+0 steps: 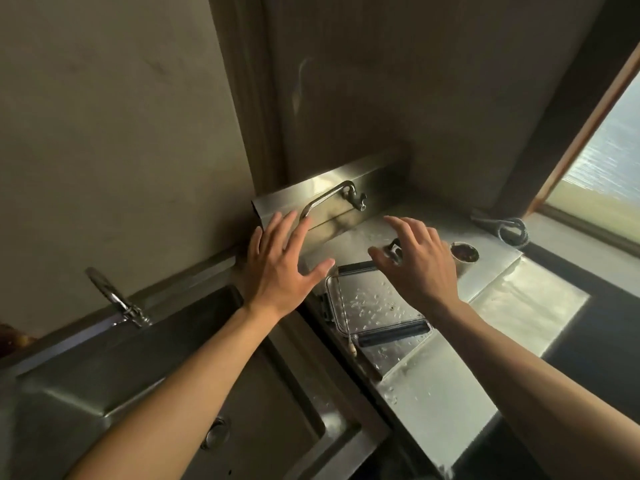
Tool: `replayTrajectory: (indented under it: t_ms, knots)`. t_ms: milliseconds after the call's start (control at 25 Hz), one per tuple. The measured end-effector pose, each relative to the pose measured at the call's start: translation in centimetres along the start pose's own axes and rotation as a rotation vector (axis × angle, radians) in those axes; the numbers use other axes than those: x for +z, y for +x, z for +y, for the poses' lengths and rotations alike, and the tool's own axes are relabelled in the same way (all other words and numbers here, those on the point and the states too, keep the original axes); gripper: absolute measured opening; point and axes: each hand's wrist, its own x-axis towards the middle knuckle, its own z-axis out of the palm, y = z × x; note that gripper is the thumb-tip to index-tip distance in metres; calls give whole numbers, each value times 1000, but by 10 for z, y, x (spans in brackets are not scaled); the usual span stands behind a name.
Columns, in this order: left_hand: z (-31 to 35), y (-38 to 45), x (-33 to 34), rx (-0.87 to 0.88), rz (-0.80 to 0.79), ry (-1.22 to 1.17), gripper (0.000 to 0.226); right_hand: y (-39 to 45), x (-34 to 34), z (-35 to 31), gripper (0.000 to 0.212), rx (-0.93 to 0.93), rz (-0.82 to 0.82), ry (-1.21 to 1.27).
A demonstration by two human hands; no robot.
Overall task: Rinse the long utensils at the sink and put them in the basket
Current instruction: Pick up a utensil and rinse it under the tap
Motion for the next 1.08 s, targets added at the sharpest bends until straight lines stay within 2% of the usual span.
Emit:
replayTrajectory:
  t_ms: [120, 200, 280, 360, 440, 480, 600, 760, 960, 1080]
  knots:
    - [11, -1, 32, -101, -13, 26, 72, 3, 21, 24, 55, 2, -70, 54]
    - [22, -4, 56, -217, -61, 37, 63, -1, 36, 38, 45, 75, -164, 146]
    - [32, -10, 81, -355, -144, 16, 45, -4, 57, 51, 32, 240, -353, 294]
    - [40, -17, 105, -508, -260, -116, 26, -9, 84, 59, 28, 431, -630, 473]
    - [42, -25, 129, -647, -386, -279, 21, -16, 112, 61, 26, 546, -843, 580]
    - [42, -28, 141, -691, -432, -303, 21, -21, 125, 60, 21, 566, -892, 595]
    - [42, -31, 169, -743, -465, -239, 22, -27, 158, 52, 9, 567, -919, 579]
    - [43, -33, 190, -744, -504, -119, 20, -29, 180, 46, 16, 555, -916, 514]
    - [44, -35, 197, -774, -495, -91, 17, -31, 192, 40, 17, 599, -896, 498]
    - [42, -34, 195, -829, -499, -176, 17, -27, 196, 37, 17, 610, -915, 496]
